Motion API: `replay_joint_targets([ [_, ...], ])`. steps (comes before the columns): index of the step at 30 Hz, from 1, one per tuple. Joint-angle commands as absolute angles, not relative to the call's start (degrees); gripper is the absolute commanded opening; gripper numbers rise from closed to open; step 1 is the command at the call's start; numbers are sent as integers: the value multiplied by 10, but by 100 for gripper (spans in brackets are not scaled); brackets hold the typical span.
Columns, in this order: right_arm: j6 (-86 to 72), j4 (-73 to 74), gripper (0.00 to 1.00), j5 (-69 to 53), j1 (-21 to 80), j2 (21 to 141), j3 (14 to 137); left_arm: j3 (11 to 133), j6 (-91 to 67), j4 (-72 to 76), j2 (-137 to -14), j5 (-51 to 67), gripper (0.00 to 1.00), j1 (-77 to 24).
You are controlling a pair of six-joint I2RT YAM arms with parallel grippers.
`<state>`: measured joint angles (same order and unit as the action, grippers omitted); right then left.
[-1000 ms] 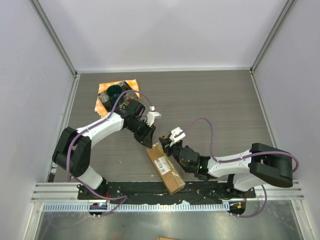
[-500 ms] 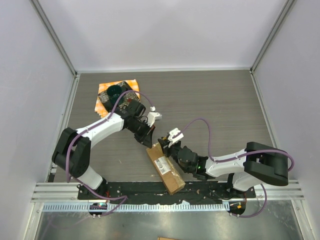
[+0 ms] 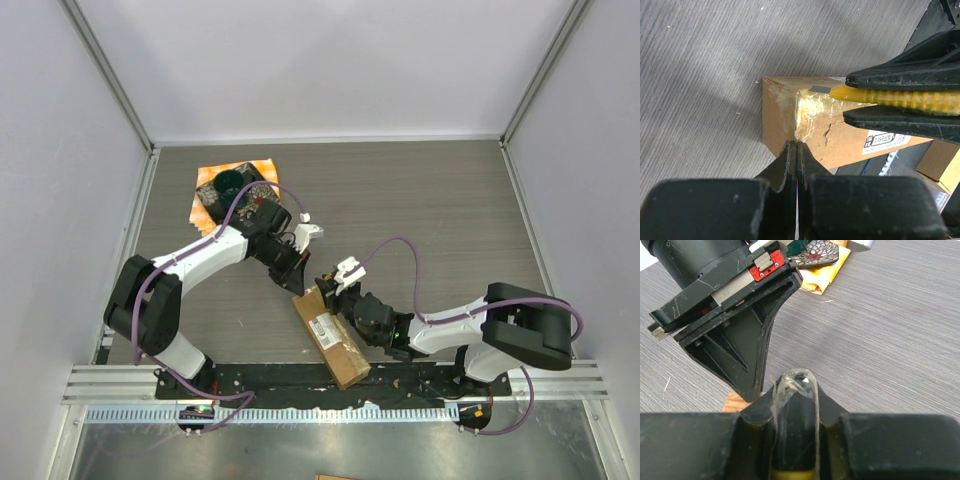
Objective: Unpack the express box
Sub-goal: Cut the express box at the center of the board.
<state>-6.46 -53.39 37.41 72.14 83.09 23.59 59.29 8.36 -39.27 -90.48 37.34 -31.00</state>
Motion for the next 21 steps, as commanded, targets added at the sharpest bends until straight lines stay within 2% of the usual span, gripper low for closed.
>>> replay_joint_targets([
  [1, -85, -571, 1, 372, 721, 838, 240, 584, 88, -362, -915, 326, 0, -311],
  [13, -61, -540, 1, 380, 722, 737, 237, 578, 73, -350, -923, 316, 0, -312],
  [21, -79, -548, 1, 365, 722, 775, 238, 577, 69, -349, -921, 317, 0, -312],
])
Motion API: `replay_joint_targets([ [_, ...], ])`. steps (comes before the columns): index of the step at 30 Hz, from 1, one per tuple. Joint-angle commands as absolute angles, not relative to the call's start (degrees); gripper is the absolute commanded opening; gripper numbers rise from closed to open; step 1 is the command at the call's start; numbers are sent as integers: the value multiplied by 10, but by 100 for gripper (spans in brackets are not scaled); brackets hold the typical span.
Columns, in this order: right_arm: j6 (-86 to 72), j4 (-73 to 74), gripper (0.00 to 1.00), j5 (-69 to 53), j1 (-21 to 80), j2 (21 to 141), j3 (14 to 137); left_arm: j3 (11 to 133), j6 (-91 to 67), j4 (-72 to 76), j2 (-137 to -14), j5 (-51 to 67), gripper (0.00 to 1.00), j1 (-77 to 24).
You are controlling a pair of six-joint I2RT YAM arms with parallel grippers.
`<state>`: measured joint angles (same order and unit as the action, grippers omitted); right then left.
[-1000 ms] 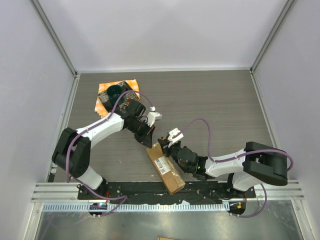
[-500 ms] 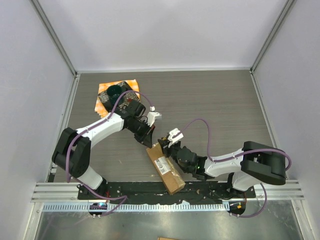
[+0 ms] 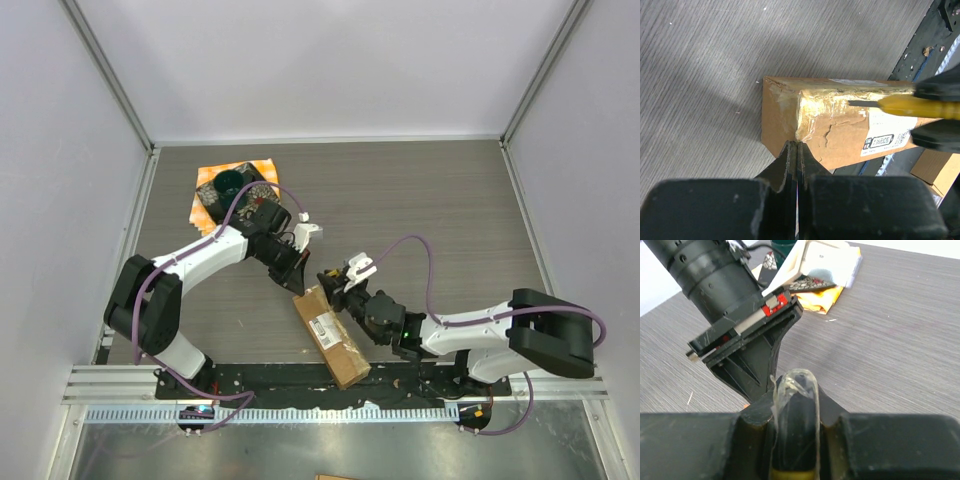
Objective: Unpack the express box
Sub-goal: Cut the express box at the center of the board.
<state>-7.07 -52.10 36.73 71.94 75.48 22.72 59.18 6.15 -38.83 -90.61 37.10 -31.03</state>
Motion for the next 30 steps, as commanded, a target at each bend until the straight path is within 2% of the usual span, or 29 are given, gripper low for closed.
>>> replay_joint_targets([
  [1, -80, -550, 1, 365, 722, 781, 238, 577, 69, -349, -921, 318, 0, -312],
  [20, -76, -581, 1, 374, 722, 839, 237, 577, 63, -349, -921, 323, 0, -312],
  [30, -86, -486, 1, 392, 734, 806, 214, 577, 48, -349, -920, 313, 0, -312],
])
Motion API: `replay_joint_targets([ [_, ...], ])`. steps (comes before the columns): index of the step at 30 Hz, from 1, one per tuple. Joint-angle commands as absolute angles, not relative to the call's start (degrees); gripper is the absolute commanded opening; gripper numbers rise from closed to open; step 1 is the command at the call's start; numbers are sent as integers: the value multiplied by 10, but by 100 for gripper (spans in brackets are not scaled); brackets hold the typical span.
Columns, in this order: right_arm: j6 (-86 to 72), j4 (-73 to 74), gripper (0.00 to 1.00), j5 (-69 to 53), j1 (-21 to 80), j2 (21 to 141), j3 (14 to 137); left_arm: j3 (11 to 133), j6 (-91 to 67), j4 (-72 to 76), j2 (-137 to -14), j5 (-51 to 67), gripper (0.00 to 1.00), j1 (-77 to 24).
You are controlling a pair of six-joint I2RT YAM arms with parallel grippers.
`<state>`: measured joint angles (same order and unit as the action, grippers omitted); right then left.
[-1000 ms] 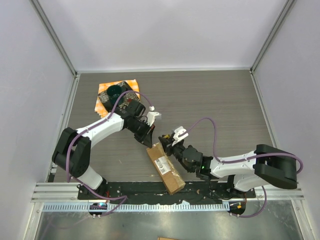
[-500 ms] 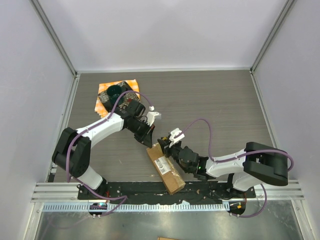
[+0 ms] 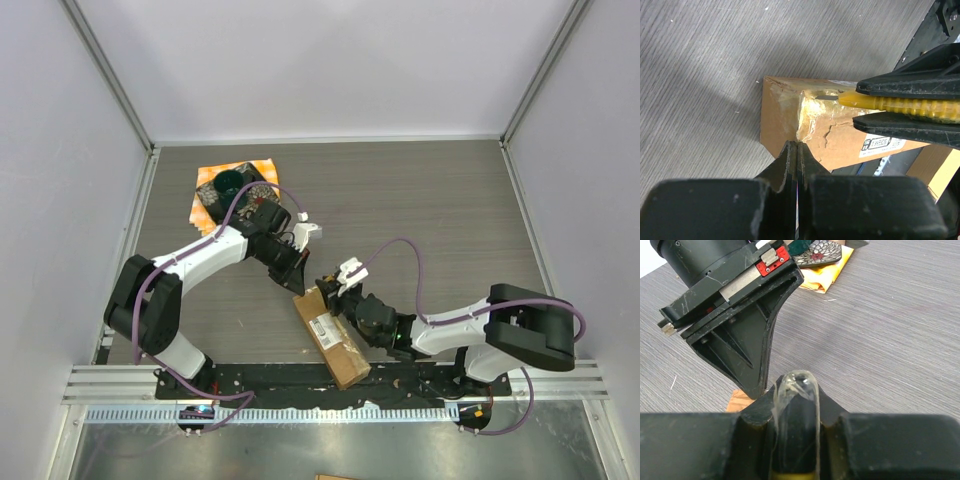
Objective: Unpack the express box
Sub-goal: Cut the express box at the center of the board.
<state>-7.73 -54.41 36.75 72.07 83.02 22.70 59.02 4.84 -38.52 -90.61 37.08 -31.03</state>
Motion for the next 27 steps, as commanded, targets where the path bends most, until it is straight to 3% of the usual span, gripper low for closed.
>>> replay_joint_targets([
  [1, -89, -465, 1, 396, 738, 800, 214, 577, 44, -349, -921, 307, 0, -314],
  [17, -204, -258, 1, 490, 836, 710, 220, 573, 34, -349, -921, 263, 0, -344],
  [22, -179, -275, 1, 505, 831, 722, 245, 586, 32, -350, -918, 243, 0, -352],
  [27, -127, -315, 1, 442, 746, 738, 273, 634, 22, -349, -942, 186, 0, -351],
])
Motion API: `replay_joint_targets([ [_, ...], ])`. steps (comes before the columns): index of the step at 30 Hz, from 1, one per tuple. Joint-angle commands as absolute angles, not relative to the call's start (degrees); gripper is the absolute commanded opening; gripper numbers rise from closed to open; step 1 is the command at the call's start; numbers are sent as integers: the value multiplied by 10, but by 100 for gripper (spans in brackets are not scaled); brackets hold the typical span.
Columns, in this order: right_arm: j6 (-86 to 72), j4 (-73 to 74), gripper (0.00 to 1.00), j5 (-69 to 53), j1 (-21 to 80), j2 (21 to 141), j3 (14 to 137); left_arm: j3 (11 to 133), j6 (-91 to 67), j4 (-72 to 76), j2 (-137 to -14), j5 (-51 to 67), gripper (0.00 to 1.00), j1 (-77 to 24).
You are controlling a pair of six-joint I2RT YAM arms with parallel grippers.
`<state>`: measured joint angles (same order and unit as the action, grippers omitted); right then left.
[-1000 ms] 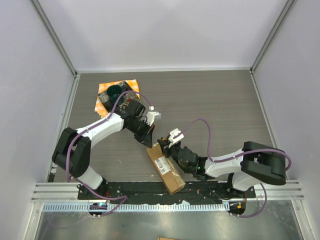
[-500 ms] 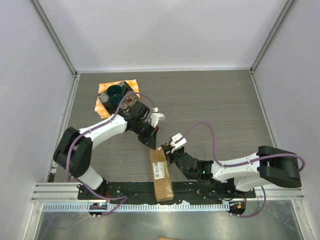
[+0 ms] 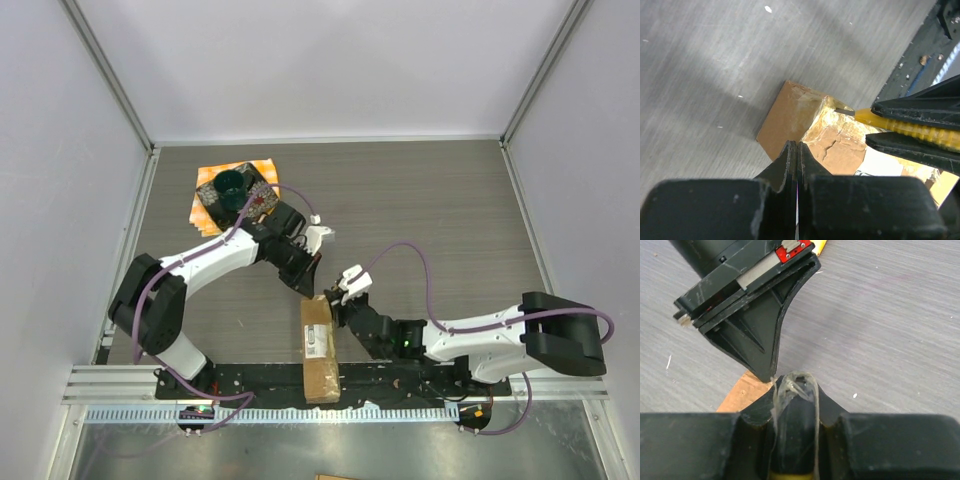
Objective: Unpack the express box
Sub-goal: Cut the express box at the center of the board.
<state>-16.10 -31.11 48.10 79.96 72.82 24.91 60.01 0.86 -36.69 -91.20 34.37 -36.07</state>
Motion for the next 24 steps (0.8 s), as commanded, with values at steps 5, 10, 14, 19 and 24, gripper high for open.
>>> replay_joint_targets([
  [5, -58, -379, 1, 366, 662, 772, 310, 685, -17, -353, -986, 127, 0, -327],
  [10, -27, -399, 1, 292, 595, 844, 360, 732, -42, -359, -1021, 126, 0, -274],
  [14, -29, -403, 1, 261, 588, 863, 367, 716, -41, -359, -1009, 119, 0, -272],
  [19, -51, -408, 1, 248, 589, 862, 343, 679, -53, -362, -998, 114, 0, -272],
  [24, -57, -421, 1, 240, 597, 877, 334, 653, -58, -371, -984, 170, 0, -271],
])
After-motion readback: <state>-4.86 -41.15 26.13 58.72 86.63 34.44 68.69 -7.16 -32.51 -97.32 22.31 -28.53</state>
